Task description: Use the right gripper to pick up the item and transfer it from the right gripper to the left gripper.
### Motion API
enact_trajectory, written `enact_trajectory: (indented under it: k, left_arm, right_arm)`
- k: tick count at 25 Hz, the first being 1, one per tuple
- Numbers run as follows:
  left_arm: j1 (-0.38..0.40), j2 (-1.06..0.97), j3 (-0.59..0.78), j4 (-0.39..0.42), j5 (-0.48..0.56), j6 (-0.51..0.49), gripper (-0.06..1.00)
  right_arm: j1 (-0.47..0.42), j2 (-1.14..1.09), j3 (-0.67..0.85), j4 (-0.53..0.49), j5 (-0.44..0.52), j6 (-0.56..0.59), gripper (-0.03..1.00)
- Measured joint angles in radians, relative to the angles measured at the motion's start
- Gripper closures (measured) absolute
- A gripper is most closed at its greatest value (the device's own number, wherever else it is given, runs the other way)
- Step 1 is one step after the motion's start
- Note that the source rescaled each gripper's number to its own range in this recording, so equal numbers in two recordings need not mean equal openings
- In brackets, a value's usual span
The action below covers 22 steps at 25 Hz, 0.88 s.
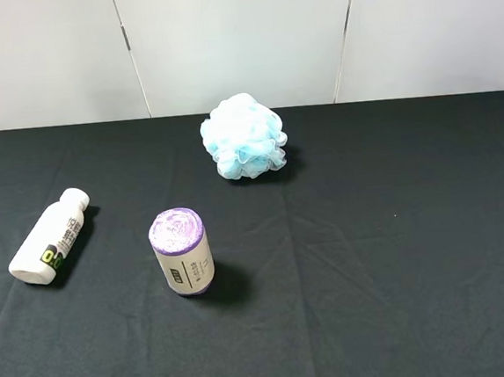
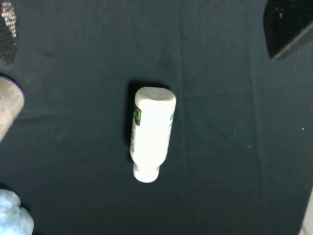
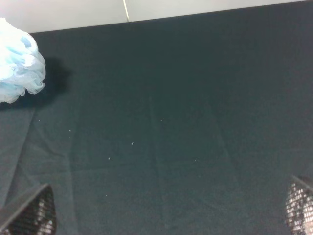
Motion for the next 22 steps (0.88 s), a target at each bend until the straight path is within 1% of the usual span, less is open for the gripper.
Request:
enact_trajectory:
  k: [4,7,13,16,19,22]
  left_arm:
    - [0.0,-0.017,0.058,0.068,0.011,-0.069,-0.06]
    - [0.0,-0.017,0.095,0.075,0.011,-0.078,-0.06]
    - [0.0,-0.017,0.115,0.071,-0.01,-0.077,-0.06]
    - [0.0,-0.017,0.138,0.057,-0.063,-0.074,-0.06]
    - [0.0,-0.017,0.144,0.03,-0.081,-0.048,-0.06]
    - [0.0,-0.017,0.144,-0.008,-0.083,0.003,-0.06]
  right_arm:
    - [0.0,0.0,0.0,0.0,0.0,0.0,-0.03]
    - [0.0,0.0,0.0,0.0,0.0,0.0,-0.03]
    - [-0.003,0.0,0.0,0.0,0.0,0.0,-0.03]
    - [-0.003,0.0,0.0,0.0,0.0,0.0,-0.03]
    - [-0.003,0.0,0.0,0.0,0.0,0.0,-0.03]
    - [-0.003,0.0,0.0,0.0,0.0,0.0,-0.03]
